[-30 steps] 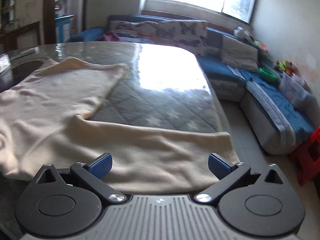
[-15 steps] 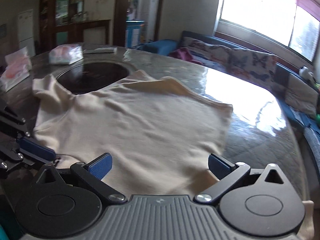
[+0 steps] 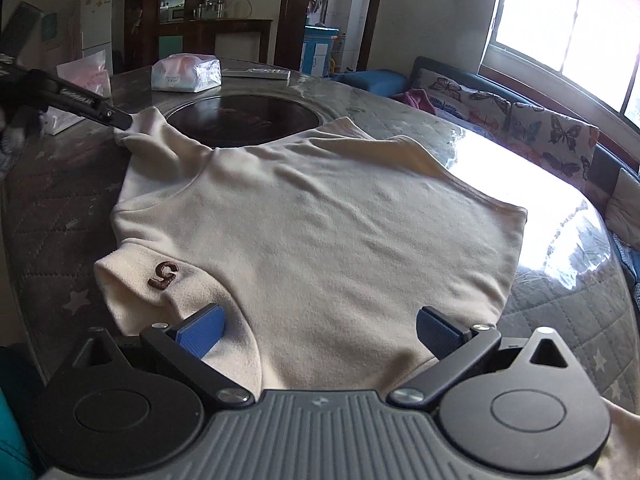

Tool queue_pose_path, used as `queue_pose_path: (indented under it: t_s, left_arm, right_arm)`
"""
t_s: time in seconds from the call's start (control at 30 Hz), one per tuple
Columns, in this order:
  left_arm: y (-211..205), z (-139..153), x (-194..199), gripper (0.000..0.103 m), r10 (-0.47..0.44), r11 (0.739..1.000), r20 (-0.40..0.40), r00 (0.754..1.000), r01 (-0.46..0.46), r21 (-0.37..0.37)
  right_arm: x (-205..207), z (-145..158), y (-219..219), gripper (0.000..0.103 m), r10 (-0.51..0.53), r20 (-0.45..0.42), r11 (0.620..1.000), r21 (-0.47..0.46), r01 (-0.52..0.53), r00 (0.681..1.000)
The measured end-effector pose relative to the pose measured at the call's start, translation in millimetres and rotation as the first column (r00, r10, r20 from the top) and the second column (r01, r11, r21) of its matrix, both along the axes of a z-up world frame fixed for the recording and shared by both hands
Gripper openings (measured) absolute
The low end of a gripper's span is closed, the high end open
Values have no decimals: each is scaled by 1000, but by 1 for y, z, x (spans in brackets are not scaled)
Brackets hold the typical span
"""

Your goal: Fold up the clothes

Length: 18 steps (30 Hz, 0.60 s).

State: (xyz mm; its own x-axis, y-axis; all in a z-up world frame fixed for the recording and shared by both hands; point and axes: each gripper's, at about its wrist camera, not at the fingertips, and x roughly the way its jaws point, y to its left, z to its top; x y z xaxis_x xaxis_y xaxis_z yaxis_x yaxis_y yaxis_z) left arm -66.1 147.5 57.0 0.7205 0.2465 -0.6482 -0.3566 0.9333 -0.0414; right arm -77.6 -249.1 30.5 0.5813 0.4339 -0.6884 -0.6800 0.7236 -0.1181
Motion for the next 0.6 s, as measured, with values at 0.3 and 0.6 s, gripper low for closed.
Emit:
queue_pose_path:
  t_s: [0.3,0.6]
  left_arm:
    - [27,-12,31,12,56,998,-13,998,-56,19]
    - [18,-8,37,8,69,988,51,996,-75,132]
  right_arm:
    - [3,-2,-4,103,-16,-23,1000,24,17,1000]
    - [4,-2,-4,103,4,-34,1000,19,-3,999]
